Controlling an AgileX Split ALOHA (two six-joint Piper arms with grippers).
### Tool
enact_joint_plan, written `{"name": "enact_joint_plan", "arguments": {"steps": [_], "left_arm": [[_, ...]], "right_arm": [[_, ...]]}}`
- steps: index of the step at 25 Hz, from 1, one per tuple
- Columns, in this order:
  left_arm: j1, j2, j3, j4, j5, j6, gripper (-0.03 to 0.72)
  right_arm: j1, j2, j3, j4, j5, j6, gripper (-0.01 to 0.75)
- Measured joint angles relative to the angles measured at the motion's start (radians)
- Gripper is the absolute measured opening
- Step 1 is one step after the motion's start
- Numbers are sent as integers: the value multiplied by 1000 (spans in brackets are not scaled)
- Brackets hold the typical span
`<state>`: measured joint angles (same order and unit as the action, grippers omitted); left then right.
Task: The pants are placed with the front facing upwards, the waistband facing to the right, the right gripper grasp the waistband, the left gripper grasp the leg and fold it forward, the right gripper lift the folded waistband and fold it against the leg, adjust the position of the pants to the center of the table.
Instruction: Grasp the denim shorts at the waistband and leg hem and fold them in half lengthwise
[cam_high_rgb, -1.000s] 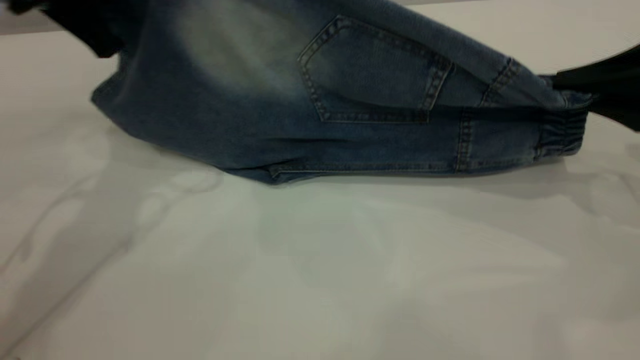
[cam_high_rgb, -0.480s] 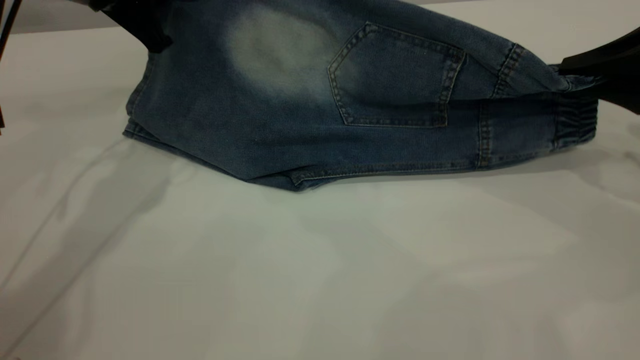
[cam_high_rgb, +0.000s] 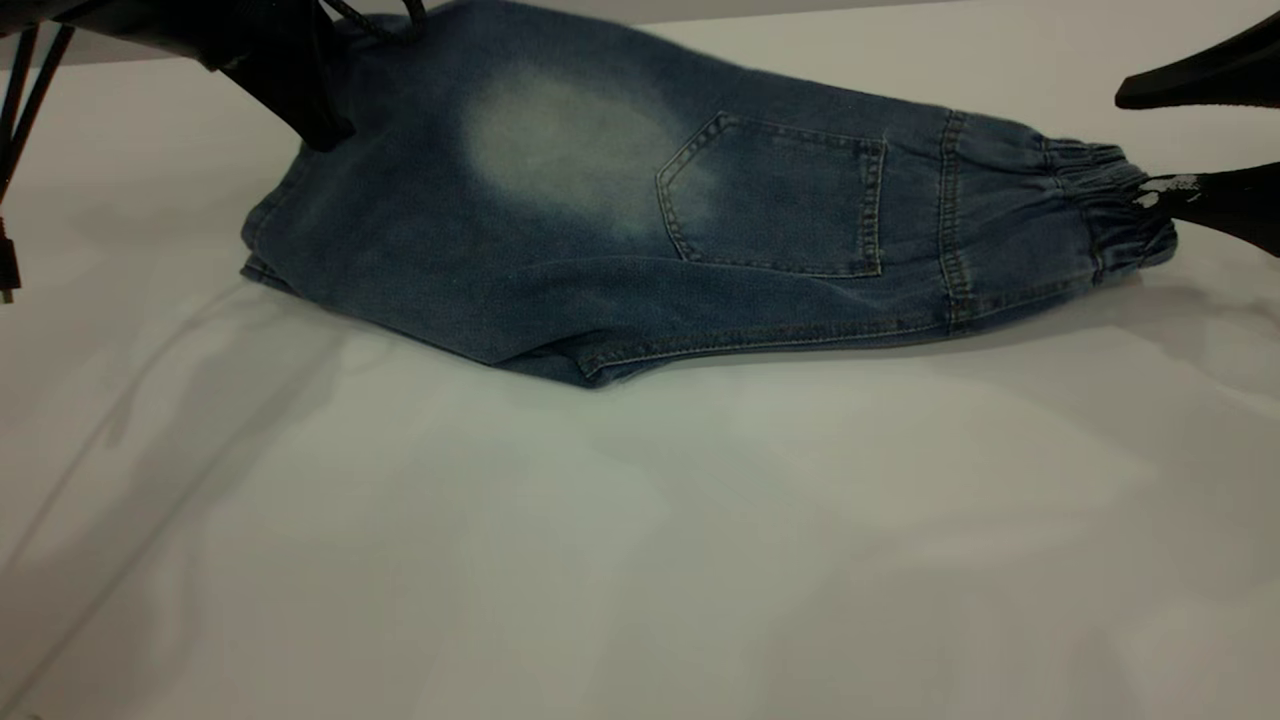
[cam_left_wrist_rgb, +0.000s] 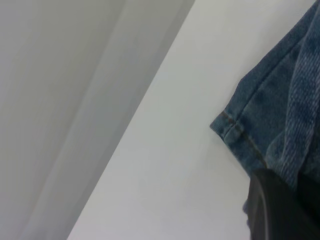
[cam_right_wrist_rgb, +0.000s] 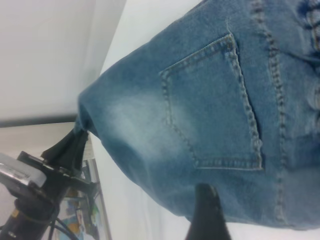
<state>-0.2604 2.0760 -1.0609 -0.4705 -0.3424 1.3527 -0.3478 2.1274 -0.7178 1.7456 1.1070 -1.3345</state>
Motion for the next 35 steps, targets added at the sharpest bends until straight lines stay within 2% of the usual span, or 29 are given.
{"name": "enact_joint_plan", "arguments": {"steps": [7,10,13,18,22,27,35], "left_arm": [[0,19,0,0,-45,0,56],[0,24,0,0,-47,0,85],[0,31,0,0,-46,0,170],[0,36,0,-1,-47,-7,403],[0,36,0,-4,-50,-8,516],[-1,36,0,-4,-50,-9,527],[-1,36,0,-4,-52,-10,484]], "right_arm": [[0,0,4,-2,-2,-1,435],[0,0,4,-1,-12,40,435],[0,0,4,-53,-20,94,435],[1,0,4,-139,-125,188,437],[29,0,0,-156,-194,230,436],[60,40,-54,-112,-238,234,436],[60,124,-137,-100,-246,291,436]]}}
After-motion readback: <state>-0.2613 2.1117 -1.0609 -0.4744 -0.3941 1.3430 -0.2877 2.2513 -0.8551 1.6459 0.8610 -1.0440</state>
